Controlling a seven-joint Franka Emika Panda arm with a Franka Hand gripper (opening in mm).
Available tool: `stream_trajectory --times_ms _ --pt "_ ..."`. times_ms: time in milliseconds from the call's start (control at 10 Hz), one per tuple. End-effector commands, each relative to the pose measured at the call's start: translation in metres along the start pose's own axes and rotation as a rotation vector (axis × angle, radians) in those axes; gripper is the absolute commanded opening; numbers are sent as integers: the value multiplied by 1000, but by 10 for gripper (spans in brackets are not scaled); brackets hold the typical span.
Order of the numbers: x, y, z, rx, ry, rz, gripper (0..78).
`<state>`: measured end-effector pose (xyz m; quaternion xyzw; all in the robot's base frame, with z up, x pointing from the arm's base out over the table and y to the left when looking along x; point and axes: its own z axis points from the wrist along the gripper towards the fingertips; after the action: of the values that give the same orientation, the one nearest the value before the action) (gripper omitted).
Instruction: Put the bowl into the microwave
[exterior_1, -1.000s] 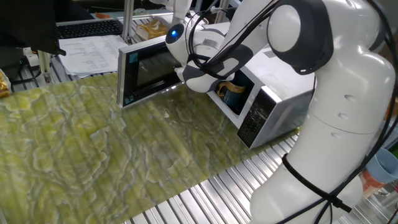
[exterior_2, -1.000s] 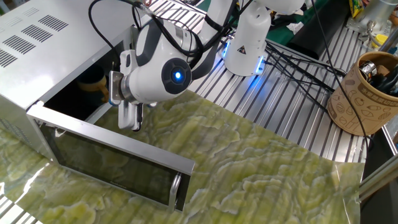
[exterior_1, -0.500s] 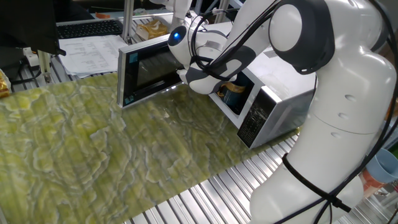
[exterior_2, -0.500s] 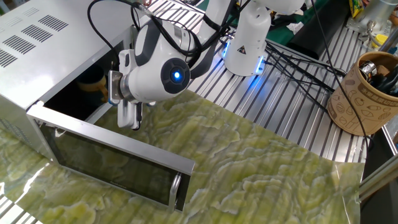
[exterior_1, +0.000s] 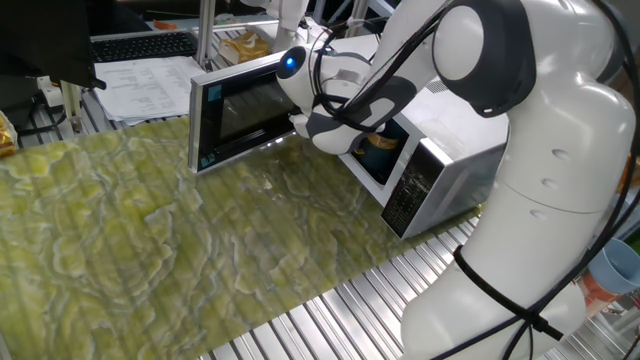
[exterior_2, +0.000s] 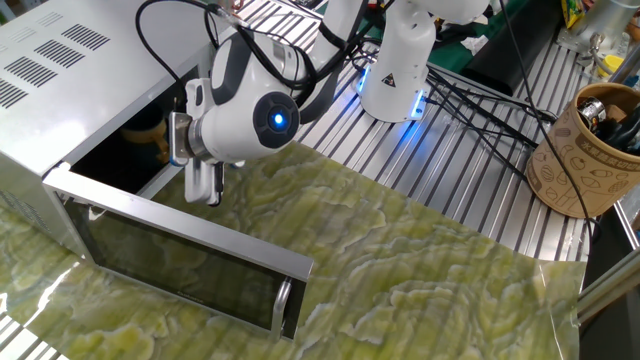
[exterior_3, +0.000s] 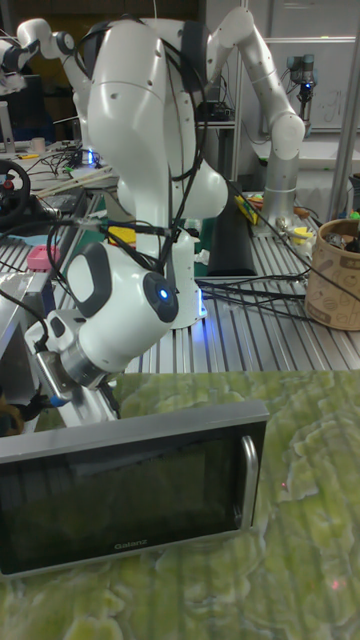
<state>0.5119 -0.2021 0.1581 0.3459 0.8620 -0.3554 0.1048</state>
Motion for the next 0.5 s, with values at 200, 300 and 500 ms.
stream_trajectory --times_ms 200,300,500 --pt "2 2 -6 -2 6 17 11" --pt "3 4 -12 0 12 30 11" --pt "4 8 -17 5 15 34 11"
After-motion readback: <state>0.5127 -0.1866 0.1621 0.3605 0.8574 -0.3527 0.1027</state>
